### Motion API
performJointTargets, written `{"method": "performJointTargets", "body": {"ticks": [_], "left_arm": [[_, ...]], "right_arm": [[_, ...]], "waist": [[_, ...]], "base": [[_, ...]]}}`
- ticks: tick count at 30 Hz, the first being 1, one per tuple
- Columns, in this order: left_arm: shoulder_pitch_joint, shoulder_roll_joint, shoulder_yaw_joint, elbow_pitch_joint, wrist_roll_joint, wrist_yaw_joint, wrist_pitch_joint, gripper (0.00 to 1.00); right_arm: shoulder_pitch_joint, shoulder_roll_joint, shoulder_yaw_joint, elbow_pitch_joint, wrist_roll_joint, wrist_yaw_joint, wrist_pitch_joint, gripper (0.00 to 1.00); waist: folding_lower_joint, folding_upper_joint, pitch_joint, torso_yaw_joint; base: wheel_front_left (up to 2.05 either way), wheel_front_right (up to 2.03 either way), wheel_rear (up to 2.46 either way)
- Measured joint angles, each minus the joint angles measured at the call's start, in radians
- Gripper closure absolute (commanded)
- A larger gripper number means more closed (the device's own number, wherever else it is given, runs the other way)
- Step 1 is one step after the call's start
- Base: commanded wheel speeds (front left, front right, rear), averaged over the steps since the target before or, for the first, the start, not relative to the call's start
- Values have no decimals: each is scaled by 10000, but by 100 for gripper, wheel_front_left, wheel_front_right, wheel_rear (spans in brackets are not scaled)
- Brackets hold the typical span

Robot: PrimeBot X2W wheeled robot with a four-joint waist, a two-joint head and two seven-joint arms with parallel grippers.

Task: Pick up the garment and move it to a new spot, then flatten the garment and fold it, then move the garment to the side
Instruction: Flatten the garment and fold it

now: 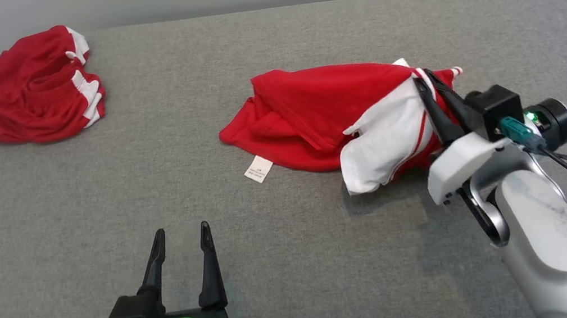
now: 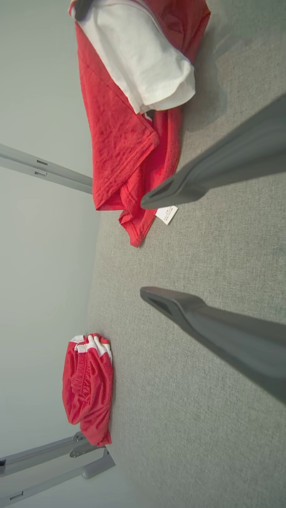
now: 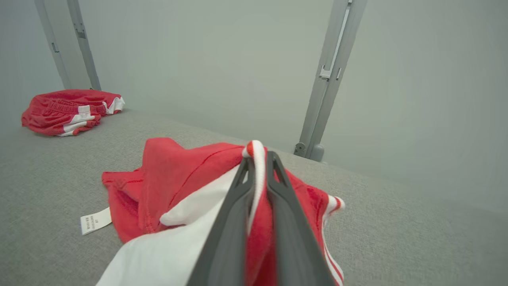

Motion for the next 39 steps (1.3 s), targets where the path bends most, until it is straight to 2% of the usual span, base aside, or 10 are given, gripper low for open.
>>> {"method": "performJointTargets", "body": {"ticks": [10, 11, 13, 17, 18, 21, 22, 23, 30, 39], "left_arm": [[78, 0, 244, 4, 303, -121, 0, 0], [79, 0, 251, 13, 326, -161, -2, 0], [72, 0, 297, 27, 395, -182, -2, 0], [55, -2, 347, 50, 489, -259, -2, 0], [47, -2, 364, 56, 493, -268, -2, 0], [-4, -2, 353, 67, 537, -345, -2, 0], [-17, -2, 341, 69, 543, -353, 0, 0], [-24, -2, 322, 75, 556, -359, -2, 0], [-55, -2, 234, 88, 556, -385, -2, 0], [-176, -2, 121, 75, 489, -374, -2, 0]], "right_arm": [[2548, -2, -2121, -834, 336, -2, -832, 100], [2707, -10, -2303, -803, 385, -2, -874, 94], [3080, -12, -2686, -631, 556, -2, -955, 68], [3309, -4, -2966, -343, 734, -2, -1009, 63], [3337, -8, -3037, -270, 746, -2, -1018, 51], [3430, -8, -3346, 2, 746, -2, -1049, 34], [3431, -10, -3398, 40, 742, -2, -1049, 9], [3431, -6, -3450, 48, 742, -2, -1049, 0], [3406, -19, -3461, -677, 1143, -2, -1055, 0], [2837, -10, -1432, -470, 3578, -2, -1058, 0]], "waist": [[0, 0, -114, -945], [0, 0, -110, -1037], [0, 0, -87, -1302], [0, 0, -28, -1615], [0, 0, -8, -1681], [0, 0, 82, -1881], [0, 1, 103, -1915], [0, 0, 124, -1947], [0, 0, 171, -2074], [0, 0, 176, -1808]], "base": [[0, 0, 0], [0, 0, 0], [0, 0, 0], [0, 0, 0], [0, 0, 0], [0, 0, 0], [0, 0, 0], [0, 0, 0], [0, 0, 0], [0, 0, 0]]}}
